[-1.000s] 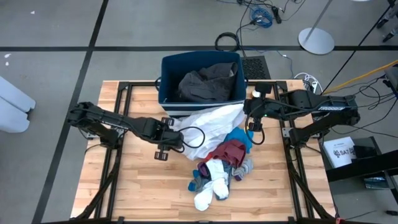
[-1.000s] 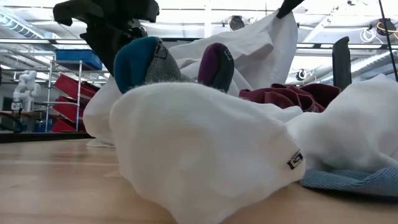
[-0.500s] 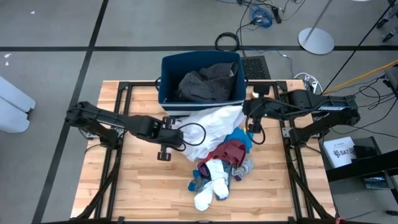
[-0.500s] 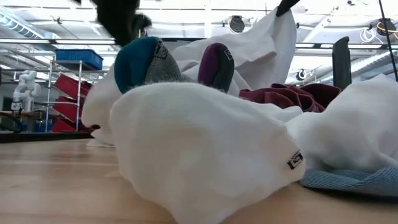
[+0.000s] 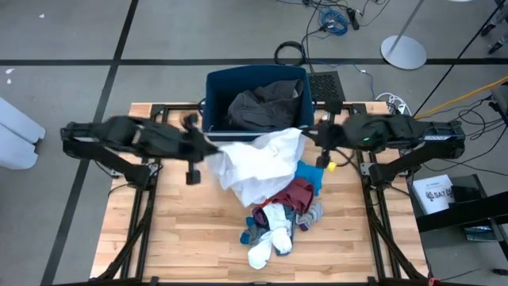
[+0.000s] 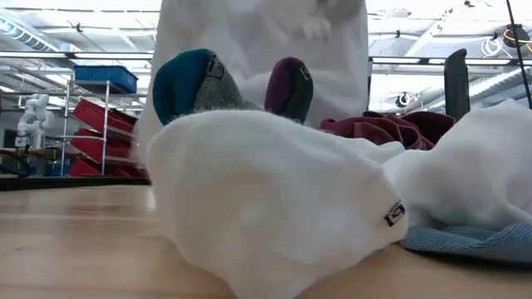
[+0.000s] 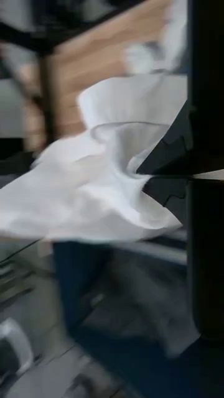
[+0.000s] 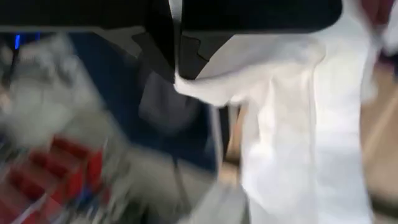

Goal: Sort clothes
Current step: Put the white polo shirt into the blue laundry organizer

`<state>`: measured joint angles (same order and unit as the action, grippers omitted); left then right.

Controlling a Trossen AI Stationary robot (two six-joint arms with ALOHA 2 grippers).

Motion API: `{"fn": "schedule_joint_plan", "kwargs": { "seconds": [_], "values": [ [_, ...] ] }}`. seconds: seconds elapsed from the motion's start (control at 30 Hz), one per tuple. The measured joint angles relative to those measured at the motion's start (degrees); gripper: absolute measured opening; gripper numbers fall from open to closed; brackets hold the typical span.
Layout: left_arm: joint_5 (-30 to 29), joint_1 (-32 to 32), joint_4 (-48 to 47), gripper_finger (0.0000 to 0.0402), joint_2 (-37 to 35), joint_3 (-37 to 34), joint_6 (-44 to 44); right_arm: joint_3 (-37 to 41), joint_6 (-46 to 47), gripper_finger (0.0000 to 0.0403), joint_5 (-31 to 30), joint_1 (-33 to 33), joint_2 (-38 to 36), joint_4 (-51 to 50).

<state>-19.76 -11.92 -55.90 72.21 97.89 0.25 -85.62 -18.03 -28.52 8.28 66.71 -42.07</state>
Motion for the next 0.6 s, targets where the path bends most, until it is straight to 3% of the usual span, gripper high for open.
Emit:
{"fn": "schedule_joint_plan", "kwargs": {
  "seconds": [0.2,0.6],
  "values": [
    [-5.15,0.0,10.19,0.0001,-2.13,6.1,4.68,-0.01,-12.02,0.0,0.25,1.5,-1.37,24.44],
    [-13.84,0.51,31.6,0.0,-3.28,13.08,28.81,-0.02,-27.13,0.0,8.79,1.05,-0.89,57.29]
  ]
}}
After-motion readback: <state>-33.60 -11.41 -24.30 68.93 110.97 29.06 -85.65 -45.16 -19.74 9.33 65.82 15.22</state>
